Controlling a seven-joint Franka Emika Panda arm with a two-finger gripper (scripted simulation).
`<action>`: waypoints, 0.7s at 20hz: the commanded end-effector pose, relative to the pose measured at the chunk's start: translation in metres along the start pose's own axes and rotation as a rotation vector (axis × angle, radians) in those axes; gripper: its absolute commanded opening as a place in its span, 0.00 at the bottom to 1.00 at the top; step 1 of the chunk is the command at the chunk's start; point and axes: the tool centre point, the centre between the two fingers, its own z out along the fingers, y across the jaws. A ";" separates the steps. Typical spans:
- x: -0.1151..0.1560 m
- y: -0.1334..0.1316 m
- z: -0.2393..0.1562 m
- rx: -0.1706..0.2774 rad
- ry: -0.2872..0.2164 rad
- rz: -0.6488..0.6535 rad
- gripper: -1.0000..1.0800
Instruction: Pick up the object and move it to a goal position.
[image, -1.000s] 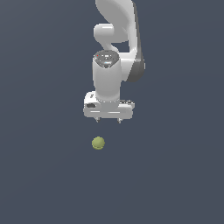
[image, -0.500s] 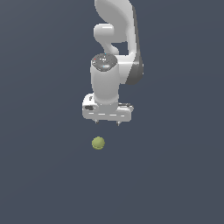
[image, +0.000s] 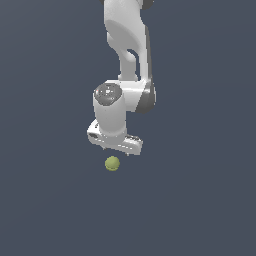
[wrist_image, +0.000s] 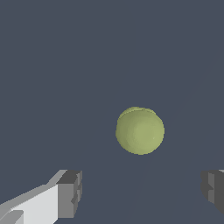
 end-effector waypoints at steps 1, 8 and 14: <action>0.008 0.006 0.012 -0.001 -0.005 0.052 0.96; 0.020 0.016 0.034 -0.005 -0.013 0.136 0.96; 0.021 0.018 0.037 -0.006 -0.015 0.145 0.96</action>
